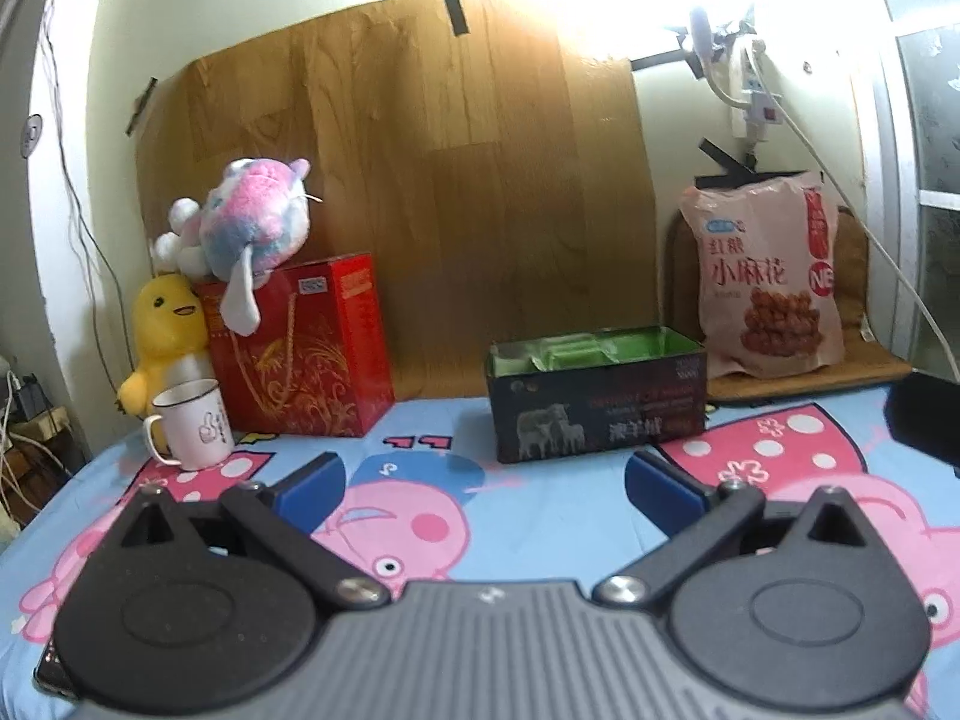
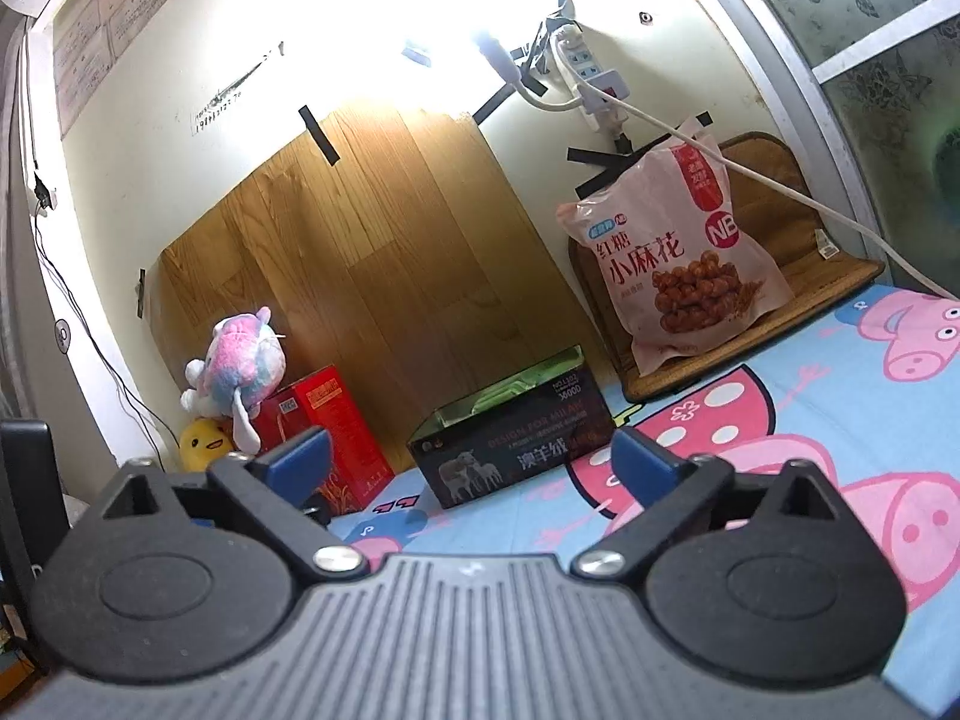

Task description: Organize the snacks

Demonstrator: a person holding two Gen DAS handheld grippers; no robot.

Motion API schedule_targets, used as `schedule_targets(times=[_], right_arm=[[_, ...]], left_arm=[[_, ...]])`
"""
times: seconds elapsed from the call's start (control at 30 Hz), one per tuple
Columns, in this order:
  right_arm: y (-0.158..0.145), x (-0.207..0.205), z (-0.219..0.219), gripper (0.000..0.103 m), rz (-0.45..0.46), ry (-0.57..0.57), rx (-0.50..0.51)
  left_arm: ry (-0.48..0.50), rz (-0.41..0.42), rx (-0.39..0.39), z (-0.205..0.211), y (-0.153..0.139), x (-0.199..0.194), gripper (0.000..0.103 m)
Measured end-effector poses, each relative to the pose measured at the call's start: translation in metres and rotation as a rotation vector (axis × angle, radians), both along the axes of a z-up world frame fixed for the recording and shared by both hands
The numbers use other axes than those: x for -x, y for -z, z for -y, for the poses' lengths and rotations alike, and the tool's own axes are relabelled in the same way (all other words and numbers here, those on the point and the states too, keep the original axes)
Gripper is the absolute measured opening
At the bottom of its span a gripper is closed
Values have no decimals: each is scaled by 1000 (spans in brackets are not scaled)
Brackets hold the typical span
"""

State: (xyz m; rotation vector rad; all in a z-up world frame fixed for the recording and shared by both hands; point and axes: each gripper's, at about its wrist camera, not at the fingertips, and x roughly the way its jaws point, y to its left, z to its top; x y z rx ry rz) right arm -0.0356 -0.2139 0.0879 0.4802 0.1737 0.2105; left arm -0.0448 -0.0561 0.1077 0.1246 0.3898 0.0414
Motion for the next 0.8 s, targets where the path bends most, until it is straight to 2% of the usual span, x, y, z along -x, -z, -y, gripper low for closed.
schedule_targets(times=[0.17,0.5,0.8], right_arm=[[2,1,-2,103,-4,9,9],[7,-5,-1,103,-78,0,5],[7,-4,-2,103,-88,-7,3]], left_arm=[[-48,-7,-71,8,6,2,103],[-47,-129,-41,7,18,-7,103],[-35,-144,-59,8,22,-6,103]])
